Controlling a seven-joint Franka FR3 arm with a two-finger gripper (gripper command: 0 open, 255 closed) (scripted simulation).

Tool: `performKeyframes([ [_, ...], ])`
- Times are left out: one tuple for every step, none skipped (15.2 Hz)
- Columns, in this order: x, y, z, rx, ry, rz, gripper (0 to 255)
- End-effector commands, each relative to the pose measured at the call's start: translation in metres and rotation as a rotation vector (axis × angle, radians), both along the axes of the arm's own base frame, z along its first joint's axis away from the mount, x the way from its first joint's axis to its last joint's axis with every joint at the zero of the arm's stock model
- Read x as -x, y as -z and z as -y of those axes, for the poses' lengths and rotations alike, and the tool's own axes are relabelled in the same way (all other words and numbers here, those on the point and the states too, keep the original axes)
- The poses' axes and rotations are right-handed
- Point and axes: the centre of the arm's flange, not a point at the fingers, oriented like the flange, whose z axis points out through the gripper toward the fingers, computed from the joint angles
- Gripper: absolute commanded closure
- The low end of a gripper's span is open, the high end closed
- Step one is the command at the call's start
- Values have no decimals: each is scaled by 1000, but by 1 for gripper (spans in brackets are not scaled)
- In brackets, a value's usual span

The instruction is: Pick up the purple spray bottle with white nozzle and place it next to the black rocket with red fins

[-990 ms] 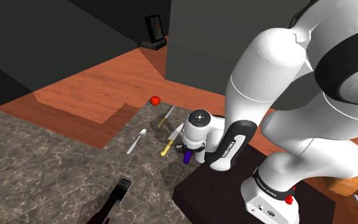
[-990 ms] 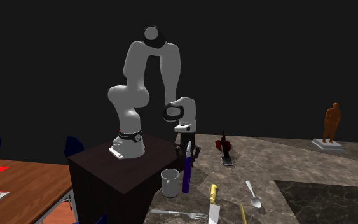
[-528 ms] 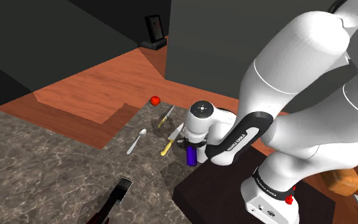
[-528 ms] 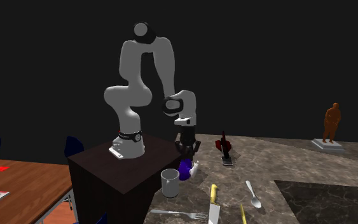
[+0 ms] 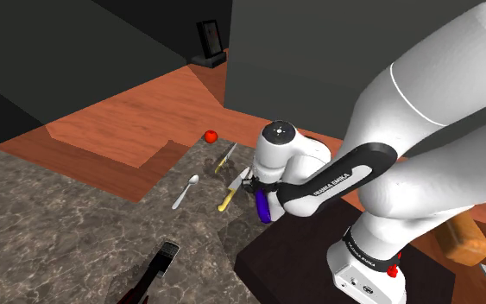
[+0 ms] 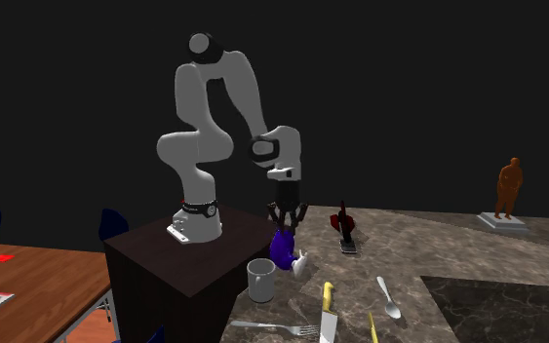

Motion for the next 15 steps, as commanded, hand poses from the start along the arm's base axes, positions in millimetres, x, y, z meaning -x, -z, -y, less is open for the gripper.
performKeyframes([
  [0, -10, -1, -2, -1, -1, 255],
  [0, -16, -1, -2, -1, -1, 255],
  [0, -21, -1, -2, -1, -1, 255],
  [0, -26, -1, -2, -1, -1, 255],
  [0, -32, -1, -2, -1, -1, 255],
  [0, -37, -1, -2, -1, -1, 255],
  [0, -42, -1, -2, -1, -1, 255],
  [0, -47, -1, -2, -1, -1, 255],
  [0, -53, -1, -2, -1, -1, 255],
  [0, -58, -1, -2, -1, -1, 255],
  [0, -63, -1, -2, -1, -1, 255],
  [0, -69, -1, -2, -1, -1, 255],
  [0, -74, -1, -2, -1, -1, 255],
  [0, -79, -1, -2, -1, -1, 255],
  [0, -84, -1, -2, -1, -1, 255],
])
